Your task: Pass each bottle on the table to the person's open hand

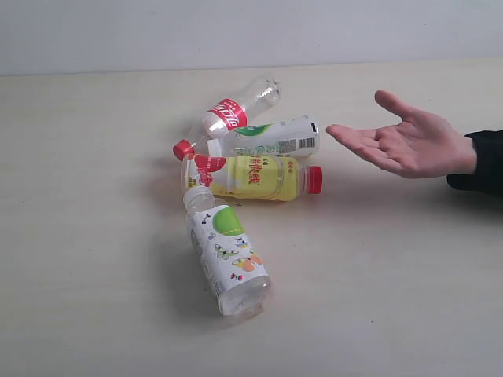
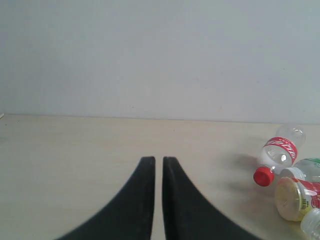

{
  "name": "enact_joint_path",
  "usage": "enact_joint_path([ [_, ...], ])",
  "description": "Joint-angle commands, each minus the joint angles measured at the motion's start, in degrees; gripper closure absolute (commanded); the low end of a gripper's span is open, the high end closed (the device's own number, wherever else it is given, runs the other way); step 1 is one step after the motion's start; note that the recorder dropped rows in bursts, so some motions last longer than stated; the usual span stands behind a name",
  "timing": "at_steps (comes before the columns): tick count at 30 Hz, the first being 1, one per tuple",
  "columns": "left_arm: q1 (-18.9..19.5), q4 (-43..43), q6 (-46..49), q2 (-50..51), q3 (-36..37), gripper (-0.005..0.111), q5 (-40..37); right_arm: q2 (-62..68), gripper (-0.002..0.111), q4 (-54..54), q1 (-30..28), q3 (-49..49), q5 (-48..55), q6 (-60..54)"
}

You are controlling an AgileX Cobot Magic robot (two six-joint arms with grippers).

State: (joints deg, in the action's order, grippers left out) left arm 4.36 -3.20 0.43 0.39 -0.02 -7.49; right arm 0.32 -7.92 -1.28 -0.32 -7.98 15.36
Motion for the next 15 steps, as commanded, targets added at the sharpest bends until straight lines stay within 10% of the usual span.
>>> enact_joint_path([
  [1, -0.29, 0.11, -0.02, -0.39, 0.02, 0.098, 0.29, -0.32, 0.108, -0.11, -0.02, 0.32, 0.35, -1.0],
  [8, -0.29, 0.11, -0.02, -0.39, 0.02, 0.098, 0.29, -0.32, 0.108, 0.36, -0.02, 0.32, 6.97, -10.37],
  [15, -0.29, 0.11, -0.02, -0.39, 0.02, 0.098, 0.29, -0.32, 0.108, -9.73, -0.02, 0.32, -7.16, 6.36],
])
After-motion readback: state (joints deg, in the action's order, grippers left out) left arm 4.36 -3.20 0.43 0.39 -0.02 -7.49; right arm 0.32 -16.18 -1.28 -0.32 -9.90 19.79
